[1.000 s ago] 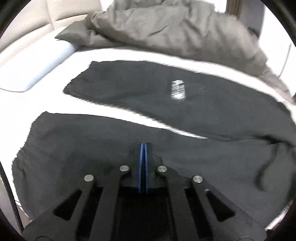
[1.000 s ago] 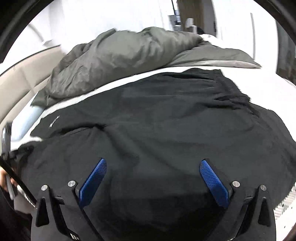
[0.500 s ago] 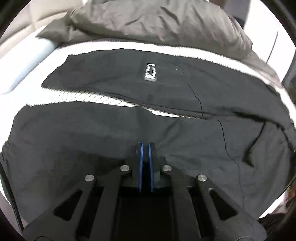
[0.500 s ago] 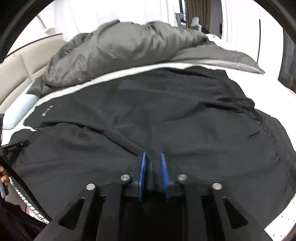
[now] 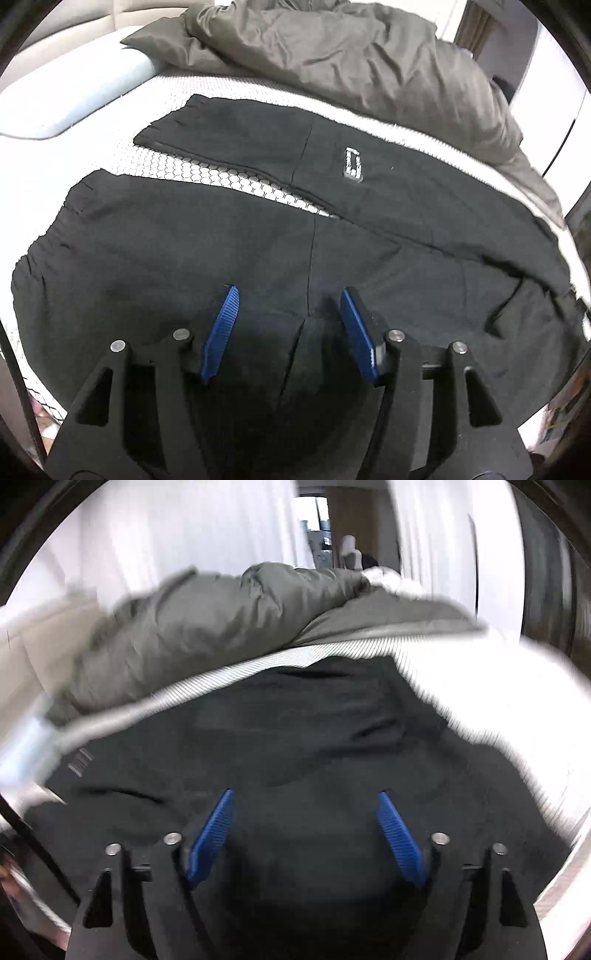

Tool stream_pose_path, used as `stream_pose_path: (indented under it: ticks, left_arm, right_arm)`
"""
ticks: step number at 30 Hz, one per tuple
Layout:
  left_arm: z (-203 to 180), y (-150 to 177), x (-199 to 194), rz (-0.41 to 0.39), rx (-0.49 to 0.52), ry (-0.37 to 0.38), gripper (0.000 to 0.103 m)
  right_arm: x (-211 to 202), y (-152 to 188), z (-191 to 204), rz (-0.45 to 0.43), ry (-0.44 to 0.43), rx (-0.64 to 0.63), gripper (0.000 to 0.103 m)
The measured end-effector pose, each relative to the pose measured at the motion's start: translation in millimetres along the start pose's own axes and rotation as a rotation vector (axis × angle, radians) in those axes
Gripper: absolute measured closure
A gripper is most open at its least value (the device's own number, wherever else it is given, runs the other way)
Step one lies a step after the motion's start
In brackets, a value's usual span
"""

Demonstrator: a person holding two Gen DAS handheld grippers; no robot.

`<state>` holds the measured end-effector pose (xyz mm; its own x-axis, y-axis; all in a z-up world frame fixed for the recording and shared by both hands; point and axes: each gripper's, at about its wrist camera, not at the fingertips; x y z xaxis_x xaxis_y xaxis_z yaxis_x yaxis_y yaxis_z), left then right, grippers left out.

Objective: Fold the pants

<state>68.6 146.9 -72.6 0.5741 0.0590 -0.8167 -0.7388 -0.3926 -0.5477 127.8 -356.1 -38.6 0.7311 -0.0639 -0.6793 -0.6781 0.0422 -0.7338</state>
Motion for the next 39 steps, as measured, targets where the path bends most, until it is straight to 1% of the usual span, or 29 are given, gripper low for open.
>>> stream_pose_path:
  ticks: [2,5,6,8,9,11,12,13,15,16,18,20,21,22,23,25,26,27,28,30,31,32,33,34,35,37,39]
  left_arm:
    - [0,0,2,0.001,0.009,-0.005,0.048]
    - [-1,-1,4,0.002,0.004,-0.002,0.048]
    - [-2,-4,8,0.003,0.002,-0.001,0.048]
    - [-2,-6,10,0.004,-0.003,0.0,0.048]
    - [-2,-7,12,0.006,-0.006,0.0,0.048]
    - [-1,-9,14,0.008,-0.01,0.0,0.048]
    - [-1,-10,15,0.009,-0.011,-0.002,0.048]
    - [-1,-11,15,0.008,-0.013,-0.001,0.048]
    - [0,-13,17,0.008,-0.021,0.003,0.048]
    - [1,-14,17,0.008,-0.025,0.005,0.048]
    - [2,-15,18,0.006,-0.031,0.01,0.048]
    - [3,-16,19,0.005,-0.03,0.006,0.048]
    - [3,-17,20,0.004,-0.027,0.003,0.048]
    - [3,-18,21,0.004,-0.027,0.001,0.048]
    - [3,-19,22,0.005,-0.029,-0.001,0.048]
    - [5,-21,24,0.007,-0.04,-0.001,0.048]
    - [6,-22,24,0.006,-0.048,0.001,0.048]
    - [7,-23,24,0.007,-0.06,0.008,0.048]
    - [8,-23,23,0.005,-0.07,0.015,0.048]
    - [13,-22,20,0.005,-0.091,0.037,0.048]
    - [16,-22,19,0.005,-0.099,0.046,0.048]
    - [20,-22,18,0.004,-0.112,0.059,0.048]
    - [23,-22,16,0.004,-0.122,0.067,0.048]
    - [27,-21,14,0.002,-0.137,0.075,0.048]
    - [29,-20,11,-0.001,-0.148,0.078,0.048]
    - [33,-17,5,-0.013,-0.161,0.083,0.048]
    - [32,-13,-3,-0.03,-0.146,0.088,0.037]
  right_arm:
    - [13,-20,-17,0.044,0.01,0.011,0.025]
    - [37,-50,-53,0.076,0.084,0.03,0.026]
    - [47,-60,-68,0.1,0.069,0.055,0.026]
    - [65,-75,-85,0.15,-0.017,0.093,0.027]
    - [75,-83,-87,0.176,-0.016,0.084,0.027]
    - [88,-89,-87,0.2,-0.003,0.052,0.036]
    - [96,-91,-84,0.226,-0.014,0.037,0.036]
    - [106,-92,-81,0.26,-0.016,0.013,0.039]
    - [128,-90,-79,0.306,0.084,-0.057,0.063]
    - [135,-89,-79,0.322,0.109,-0.067,0.078]
    - [131,-94,-84,0.269,0.089,-0.052,0.082]
    - [123,-106,-87,0.196,0.126,-0.055,0.088]
    - [120,-112,-89,0.16,0.155,-0.049,0.088]
    - [119,-115,-90,0.146,0.169,-0.044,0.088]
    - [126,-117,-91,0.163,0.183,-0.045,0.089]
    - [153,-114,-91,0.266,0.244,-0.082,0.089]
    - [156,-111,-91,0.29,0.259,-0.085,0.089]
    - [159,-110,-91,0.311,0.254,-0.072,0.089]
    - [150,-111,-92,0.298,0.24,-0.037,0.087]
    - [118,-108,-95,0.236,0.146,0.026,0.068]
    - [92,-104,-95,0.184,0.085,0.053,0.044]
    - [67,-97,-93,0.127,0.061,0.072,0.017]
    - [46,-90,-91,0.075,0.055,0.085,0.007]
    - [19,-76,-89,0.015,0.038,0.094,0.001]
    - [-2,-62,-87,-0.025,0.021,0.11,0.0]
    - [-34,-23,-85,-0.066,-0.017,0.174,0.0]
    - [-40,1,-78,-0.061,-0.055,0.213,0.0]
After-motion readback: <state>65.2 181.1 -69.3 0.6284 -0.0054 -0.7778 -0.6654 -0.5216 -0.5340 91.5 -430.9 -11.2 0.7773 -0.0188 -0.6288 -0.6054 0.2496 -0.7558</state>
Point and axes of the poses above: each gripper's, at about its wrist camera, not at the fingertips, and x roughly the way its jaws point, z to its left, y to its underside, and after that the axes turned 4 degrees about z, right-handed
